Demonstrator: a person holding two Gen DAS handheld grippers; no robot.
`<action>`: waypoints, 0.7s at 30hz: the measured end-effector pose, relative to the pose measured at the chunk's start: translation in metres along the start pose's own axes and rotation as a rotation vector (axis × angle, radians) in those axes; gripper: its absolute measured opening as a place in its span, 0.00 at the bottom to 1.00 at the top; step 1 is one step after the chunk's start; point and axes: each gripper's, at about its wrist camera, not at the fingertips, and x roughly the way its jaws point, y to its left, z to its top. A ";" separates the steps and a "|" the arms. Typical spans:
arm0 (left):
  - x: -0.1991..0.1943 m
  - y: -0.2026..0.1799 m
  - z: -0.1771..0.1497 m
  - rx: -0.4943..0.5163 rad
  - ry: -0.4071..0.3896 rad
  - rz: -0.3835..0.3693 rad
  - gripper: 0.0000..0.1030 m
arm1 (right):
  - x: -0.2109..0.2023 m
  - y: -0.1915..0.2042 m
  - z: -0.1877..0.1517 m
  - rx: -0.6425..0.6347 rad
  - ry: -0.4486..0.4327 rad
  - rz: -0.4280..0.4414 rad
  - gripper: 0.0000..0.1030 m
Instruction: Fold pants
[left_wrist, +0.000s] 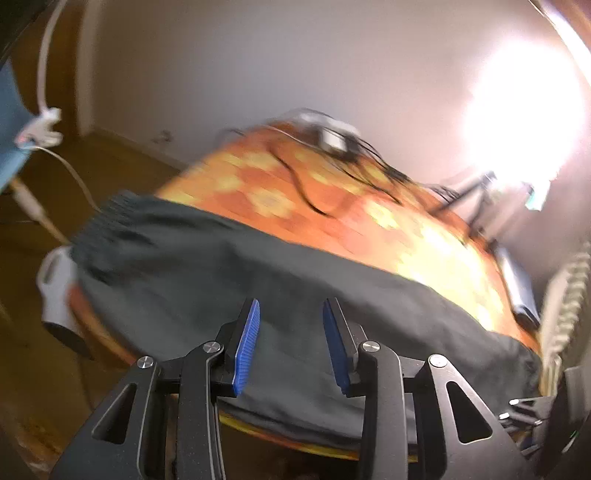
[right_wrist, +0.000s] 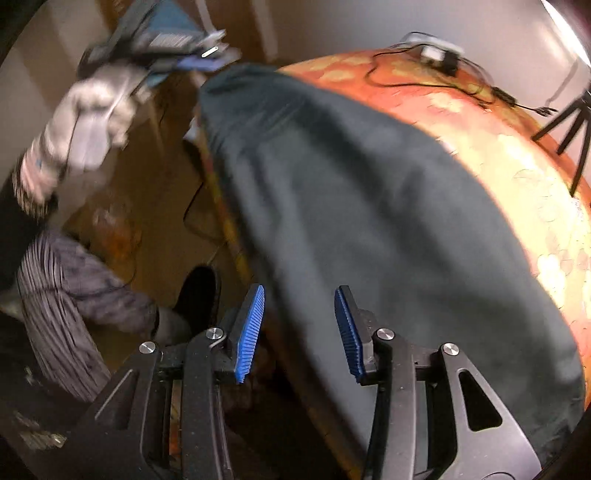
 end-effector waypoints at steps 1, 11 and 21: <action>0.005 -0.010 -0.005 0.008 0.018 -0.019 0.33 | 0.004 0.005 -0.004 -0.024 0.003 -0.014 0.41; 0.023 -0.067 -0.021 0.085 0.069 -0.084 0.33 | 0.011 -0.003 -0.018 -0.019 0.008 -0.082 0.09; 0.041 -0.092 -0.028 0.149 0.103 -0.084 0.33 | -0.003 0.007 -0.025 -0.018 -0.005 0.021 0.02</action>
